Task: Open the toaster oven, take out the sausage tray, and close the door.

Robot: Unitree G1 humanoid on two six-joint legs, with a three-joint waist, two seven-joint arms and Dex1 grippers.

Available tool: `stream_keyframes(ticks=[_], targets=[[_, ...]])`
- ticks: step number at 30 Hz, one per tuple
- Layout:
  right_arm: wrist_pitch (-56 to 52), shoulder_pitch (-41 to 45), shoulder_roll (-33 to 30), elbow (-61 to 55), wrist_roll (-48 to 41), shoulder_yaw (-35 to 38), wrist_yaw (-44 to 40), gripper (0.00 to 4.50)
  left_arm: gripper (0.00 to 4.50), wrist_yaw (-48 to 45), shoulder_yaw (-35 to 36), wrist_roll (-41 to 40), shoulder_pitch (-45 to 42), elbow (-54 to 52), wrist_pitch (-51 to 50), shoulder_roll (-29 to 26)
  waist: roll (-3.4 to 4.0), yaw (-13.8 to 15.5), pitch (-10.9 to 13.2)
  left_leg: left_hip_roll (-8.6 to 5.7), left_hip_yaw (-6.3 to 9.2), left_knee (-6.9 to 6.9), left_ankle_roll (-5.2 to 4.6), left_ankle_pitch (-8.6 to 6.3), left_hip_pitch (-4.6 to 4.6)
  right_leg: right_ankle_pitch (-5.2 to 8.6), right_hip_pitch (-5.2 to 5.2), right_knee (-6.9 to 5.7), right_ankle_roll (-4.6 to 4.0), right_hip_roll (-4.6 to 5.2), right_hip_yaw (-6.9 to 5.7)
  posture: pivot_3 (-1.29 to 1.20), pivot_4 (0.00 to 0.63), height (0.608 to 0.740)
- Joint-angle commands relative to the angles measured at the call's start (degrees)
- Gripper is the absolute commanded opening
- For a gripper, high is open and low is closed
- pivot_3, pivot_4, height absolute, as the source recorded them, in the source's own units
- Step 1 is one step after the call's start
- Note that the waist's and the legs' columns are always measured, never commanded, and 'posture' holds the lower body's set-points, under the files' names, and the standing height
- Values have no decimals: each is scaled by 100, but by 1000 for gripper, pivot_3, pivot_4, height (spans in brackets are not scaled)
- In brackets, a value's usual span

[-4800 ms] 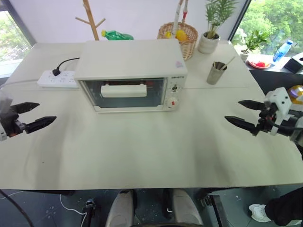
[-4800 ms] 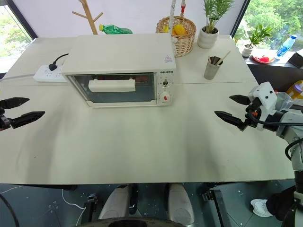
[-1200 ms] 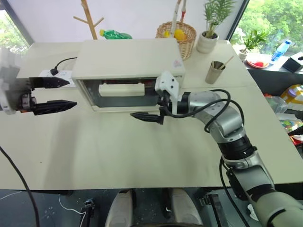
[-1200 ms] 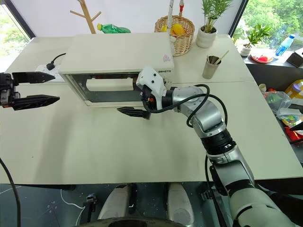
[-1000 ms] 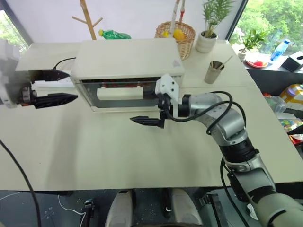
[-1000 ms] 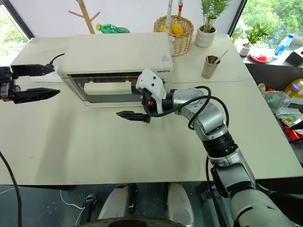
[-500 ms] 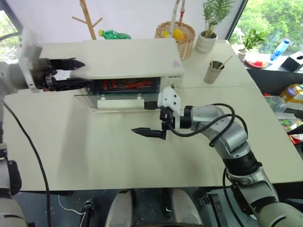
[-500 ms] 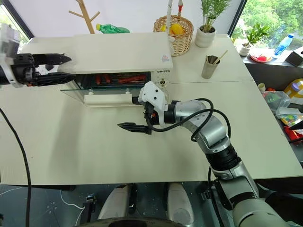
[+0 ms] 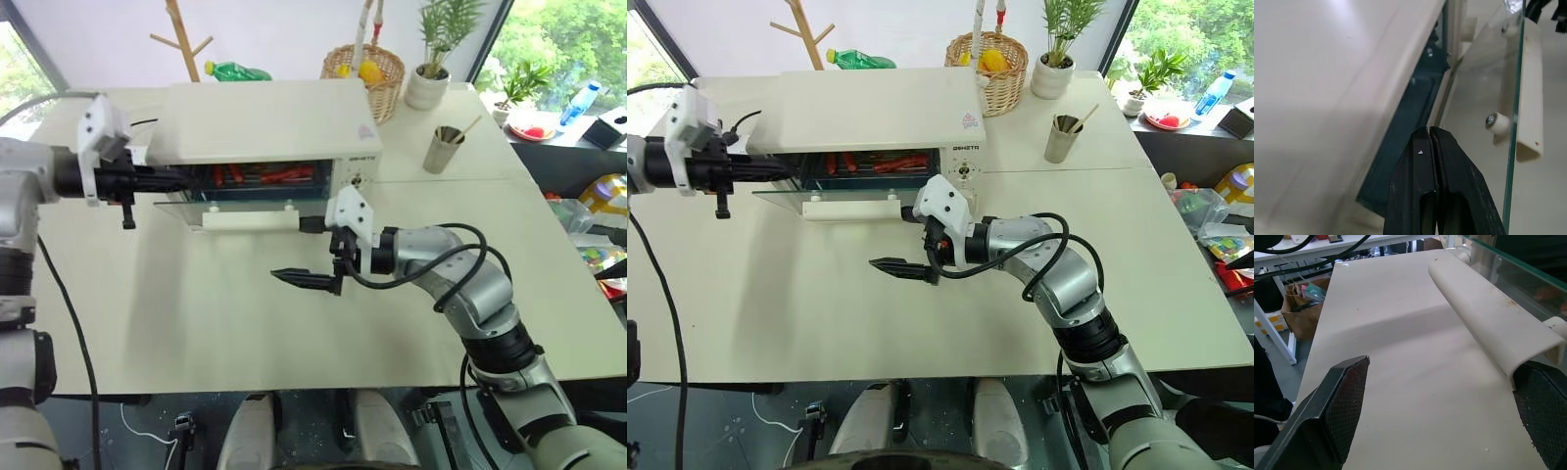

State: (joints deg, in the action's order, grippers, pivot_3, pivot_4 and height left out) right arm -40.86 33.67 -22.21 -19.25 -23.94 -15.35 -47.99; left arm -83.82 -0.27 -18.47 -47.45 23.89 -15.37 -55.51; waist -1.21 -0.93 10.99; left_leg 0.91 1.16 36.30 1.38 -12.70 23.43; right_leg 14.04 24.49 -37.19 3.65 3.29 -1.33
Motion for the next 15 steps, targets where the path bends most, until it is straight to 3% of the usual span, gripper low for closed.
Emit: stream_keyframes(ticks=[1,8,15], targets=[[32,37,35,-249,-140,90,21,4500,28,-52,-84,327,181,14,617,-25,0,2,0,0,0,0,0,0,0,0,0,0,0,0,0,0,150,740],[-147,26,-59,-287,-143,133,127,4500,28,-1,-17,329,222,96,585,161,-2,5,0,0,-1,3,0,0,1,0,0,-1,1,3,0,0,150,740],[-272,-338,-598,-392,114,155,271,4500,28,13,87,224,159,0,338,199,-3,18,-1,-2,0,3,0,0,1,0,-1,0,1,3,0,0,150,740]])
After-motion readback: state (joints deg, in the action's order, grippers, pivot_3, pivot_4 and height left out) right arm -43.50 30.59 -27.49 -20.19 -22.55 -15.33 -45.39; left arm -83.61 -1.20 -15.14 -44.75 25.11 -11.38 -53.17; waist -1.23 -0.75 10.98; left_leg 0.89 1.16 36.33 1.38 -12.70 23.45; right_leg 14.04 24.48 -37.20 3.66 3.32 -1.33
